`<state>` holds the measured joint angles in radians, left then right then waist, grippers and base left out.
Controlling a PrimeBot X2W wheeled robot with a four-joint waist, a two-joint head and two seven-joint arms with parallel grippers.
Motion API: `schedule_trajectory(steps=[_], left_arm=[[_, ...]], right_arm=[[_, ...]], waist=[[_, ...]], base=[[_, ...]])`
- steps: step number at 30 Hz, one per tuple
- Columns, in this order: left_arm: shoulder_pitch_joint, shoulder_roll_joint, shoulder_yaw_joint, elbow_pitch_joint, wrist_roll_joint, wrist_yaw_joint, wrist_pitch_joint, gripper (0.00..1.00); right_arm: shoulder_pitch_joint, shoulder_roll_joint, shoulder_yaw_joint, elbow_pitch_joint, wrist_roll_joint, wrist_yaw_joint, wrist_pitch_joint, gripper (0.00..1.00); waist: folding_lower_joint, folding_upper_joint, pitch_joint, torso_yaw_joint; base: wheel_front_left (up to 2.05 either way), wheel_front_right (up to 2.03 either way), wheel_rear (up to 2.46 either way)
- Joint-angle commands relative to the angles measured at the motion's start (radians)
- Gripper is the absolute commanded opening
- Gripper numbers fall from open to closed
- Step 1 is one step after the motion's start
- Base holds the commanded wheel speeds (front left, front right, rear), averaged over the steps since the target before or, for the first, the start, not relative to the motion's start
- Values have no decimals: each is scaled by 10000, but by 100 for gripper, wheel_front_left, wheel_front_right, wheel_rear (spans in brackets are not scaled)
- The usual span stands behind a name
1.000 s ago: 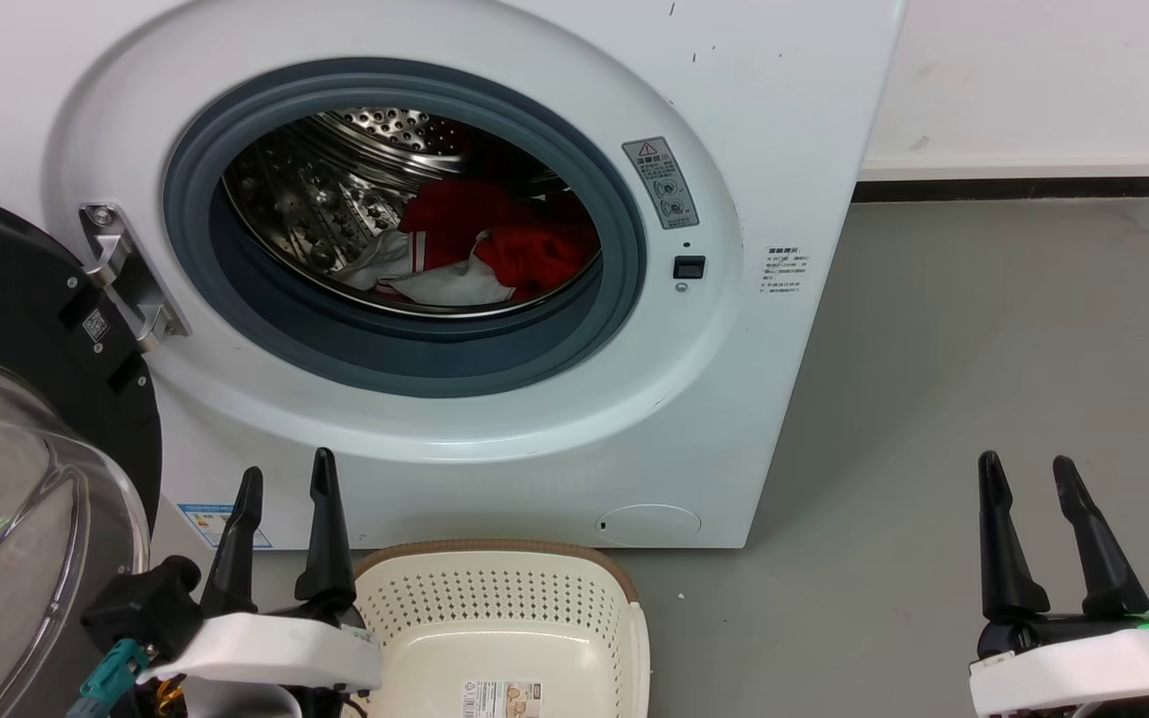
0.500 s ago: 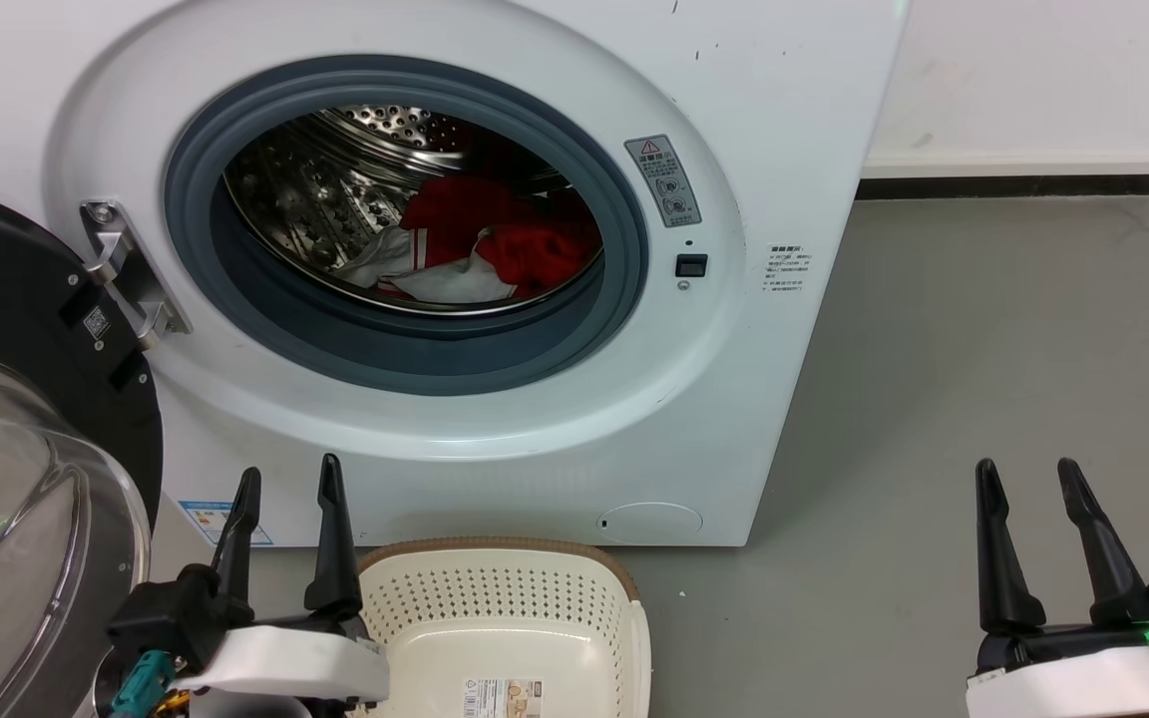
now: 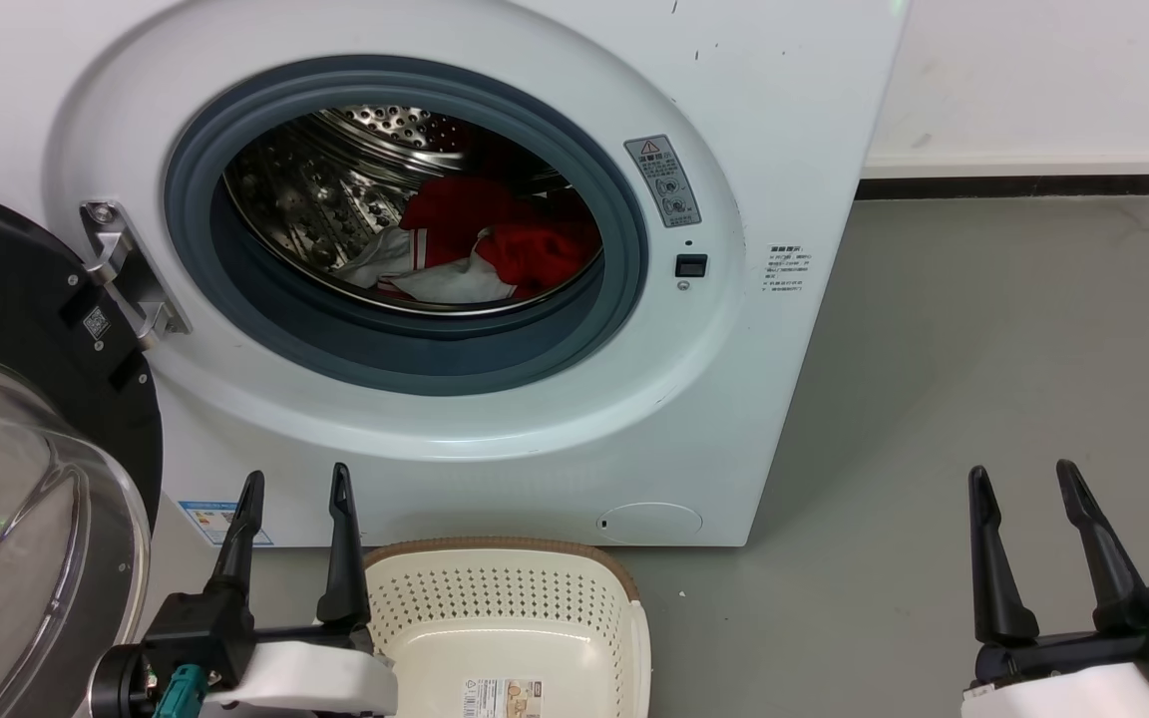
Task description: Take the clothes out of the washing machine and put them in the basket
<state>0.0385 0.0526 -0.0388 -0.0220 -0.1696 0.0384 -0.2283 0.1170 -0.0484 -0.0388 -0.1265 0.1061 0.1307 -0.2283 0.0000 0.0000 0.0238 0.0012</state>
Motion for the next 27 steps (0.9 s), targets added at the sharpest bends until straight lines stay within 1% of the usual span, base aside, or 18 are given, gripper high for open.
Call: schedule_trajectory(steps=[1,10,15,27], left_arm=[[98,-13,-30,-56,190,43,-79,100],[192,-27,-14,-49,799,52,-271,100],[294,-32,-68,-83,1154,136,-391,100],[376,-31,-22,49,905,169,-375,100]], right_arm=[[87,-32,30,-101,-195,0,-85,100],[222,-31,81,-235,-774,-1,-272,100],[326,-29,143,-309,-1148,-1,-385,100],[330,-29,210,-97,-695,-1,-377,100]], waist=[[0,0,-1,-3],[0,0,-34,6],[0,0,-49,13],[0,0,-98,10]], base=[[0,0,0],[0,0,0],[0,0,0],[0,0,0]])
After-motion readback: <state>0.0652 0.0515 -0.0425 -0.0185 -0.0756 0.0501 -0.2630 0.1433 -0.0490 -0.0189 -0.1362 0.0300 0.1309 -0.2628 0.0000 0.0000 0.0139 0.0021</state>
